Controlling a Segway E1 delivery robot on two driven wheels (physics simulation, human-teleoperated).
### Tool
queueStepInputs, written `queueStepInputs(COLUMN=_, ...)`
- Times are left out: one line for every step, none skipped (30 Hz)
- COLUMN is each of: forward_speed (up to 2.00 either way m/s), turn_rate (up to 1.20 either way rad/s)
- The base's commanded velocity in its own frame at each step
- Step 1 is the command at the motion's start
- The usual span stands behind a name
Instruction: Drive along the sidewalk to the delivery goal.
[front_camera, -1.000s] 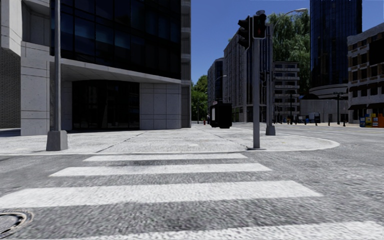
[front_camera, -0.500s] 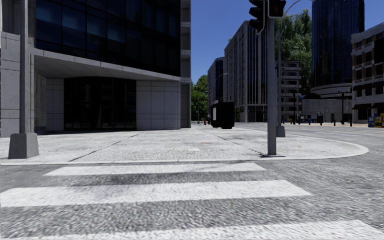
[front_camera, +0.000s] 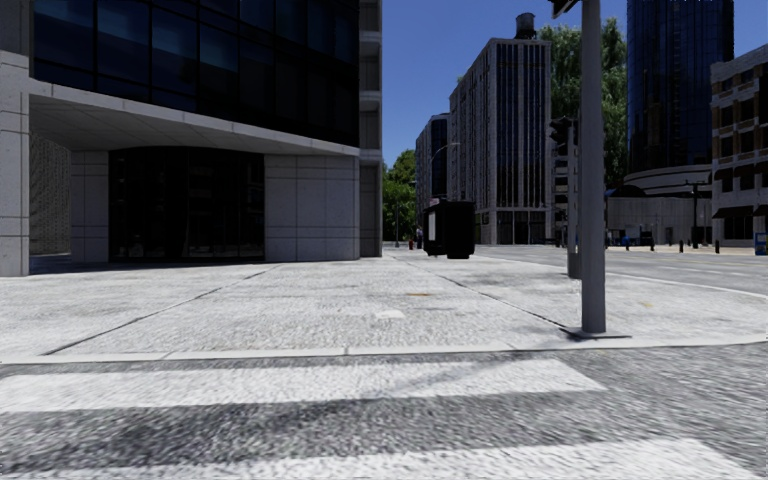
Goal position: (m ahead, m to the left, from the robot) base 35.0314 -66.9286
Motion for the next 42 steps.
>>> queueStepInputs(forward_speed=2.00, turn_rate=0.00)
queueStepInputs(forward_speed=2.00, turn_rate=0.00)
queueStepInputs(forward_speed=2.00, turn_rate=0.00)
queueStepInputs(forward_speed=2.00, turn_rate=0.00)
queueStepInputs(forward_speed=2.00, turn_rate=0.00)
queueStepInputs(forward_speed=2.00, turn_rate=0.00)
queueStepInputs(forward_speed=2.00, turn_rate=0.00)
queueStepInputs(forward_speed=2.00, turn_rate=0.00)
queueStepInputs(forward_speed=2.00, turn_rate=0.00)
queueStepInputs(forward_speed=2.00, turn_rate=0.00)
queueStepInputs(forward_speed=2.00, turn_rate=0.00)
queueStepInputs(forward_speed=2.00, turn_rate=0.00)
queueStepInputs(forward_speed=2.00, turn_rate=0.00)
queueStepInputs(forward_speed=2.00, turn_rate=0.00)
queueStepInputs(forward_speed=2.00, turn_rate=0.00)
queueStepInputs(forward_speed=2.00, turn_rate=0.00)
queueStepInputs(forward_speed=2.00, turn_rate=0.00)
queueStepInputs(forward_speed=2.00, turn_rate=0.00)
queueStepInputs(forward_speed=2.00, turn_rate=0.00)
queueStepInputs(forward_speed=2.00, turn_rate=0.00)
queueStepInputs(forward_speed=2.00, turn_rate=0.00)
queueStepInputs(forward_speed=2.00, turn_rate=0.00)
queueStepInputs(forward_speed=2.00, turn_rate=0.00)
queueStepInputs(forward_speed=2.00, turn_rate=0.00)
queueStepInputs(forward_speed=2.00, turn_rate=0.00)
queueStepInputs(forward_speed=2.00, turn_rate=0.00)
queueStepInputs(forward_speed=2.00, turn_rate=0.00)
queueStepInputs(forward_speed=1.98, turn_rate=0.00)
queueStepInputs(forward_speed=1.79, turn_rate=0.00)
queueStepInputs(forward_speed=1.68, turn_rate=0.00)
queueStepInputs(forward_speed=1.59, turn_rate=0.00)
queueStepInputs(forward_speed=1.49, turn_rate=0.00)
queueStepInputs(forward_speed=1.34, turn_rate=0.00)
queueStepInputs(forward_speed=1.29, turn_rate=0.00)
queueStepInputs(forward_speed=1.27, turn_rate=0.00)
queueStepInputs(forward_speed=1.27, turn_rate=0.00)
queueStepInputs(forward_speed=1.27, turn_rate=0.00)
queueStepInputs(forward_speed=1.27, turn_rate=0.00)
queueStepInputs(forward_speed=1.27, turn_rate=0.00)
queueStepInputs(forward_speed=1.27, turn_rate=0.00)
queueStepInputs(forward_speed=1.27, turn_rate=0.00)
queueStepInputs(forward_speed=1.27, turn_rate=0.00)
